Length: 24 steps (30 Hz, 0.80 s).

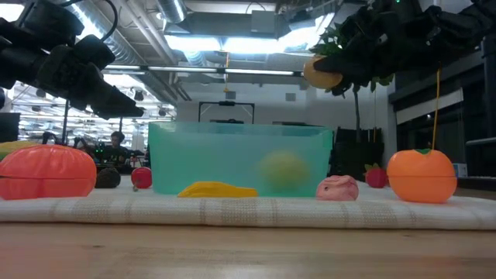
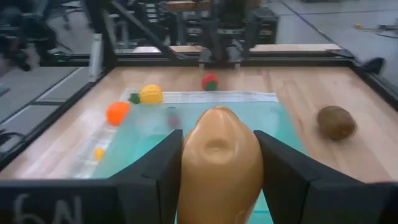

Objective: Pick and placing Produce into tupperware
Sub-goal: Put the potato into the blue bin

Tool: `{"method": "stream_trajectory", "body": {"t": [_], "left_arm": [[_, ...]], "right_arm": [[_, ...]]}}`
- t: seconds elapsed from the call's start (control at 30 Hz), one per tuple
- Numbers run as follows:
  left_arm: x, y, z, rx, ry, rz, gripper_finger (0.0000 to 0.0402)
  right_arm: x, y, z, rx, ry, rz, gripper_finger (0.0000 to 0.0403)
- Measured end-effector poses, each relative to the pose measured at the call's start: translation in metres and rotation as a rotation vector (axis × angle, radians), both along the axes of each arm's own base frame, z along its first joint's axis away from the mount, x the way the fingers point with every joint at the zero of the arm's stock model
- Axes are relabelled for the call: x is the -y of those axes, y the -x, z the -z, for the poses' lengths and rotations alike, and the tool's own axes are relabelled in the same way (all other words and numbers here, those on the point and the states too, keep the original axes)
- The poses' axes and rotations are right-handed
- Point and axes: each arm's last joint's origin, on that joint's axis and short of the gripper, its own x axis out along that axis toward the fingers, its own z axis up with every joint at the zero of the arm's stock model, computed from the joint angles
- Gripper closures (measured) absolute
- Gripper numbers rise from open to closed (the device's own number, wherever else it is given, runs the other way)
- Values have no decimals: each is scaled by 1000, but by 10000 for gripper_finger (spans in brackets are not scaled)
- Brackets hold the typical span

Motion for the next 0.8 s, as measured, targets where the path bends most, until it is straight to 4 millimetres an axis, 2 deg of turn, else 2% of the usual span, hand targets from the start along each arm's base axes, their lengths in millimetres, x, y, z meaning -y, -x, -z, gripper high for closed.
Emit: {"method": "stream_trajectory", "body": {"t": [0.2,0.33,0.6,0.8], "left_arm": [[0,0,0,2,17,-5,182],[0,0,0,2,18,-5,182],[0,0,0,2,17,-4,182],[0,0,0,2,17,-4,182]], "right_arm": [[1,-1,1,-10,-9,25,228],[3,-10,0,-22,-25,30,228],[8,-57,8,-115,-13,2,228],[15,-89,3,-327,-31,-27,228]]}}
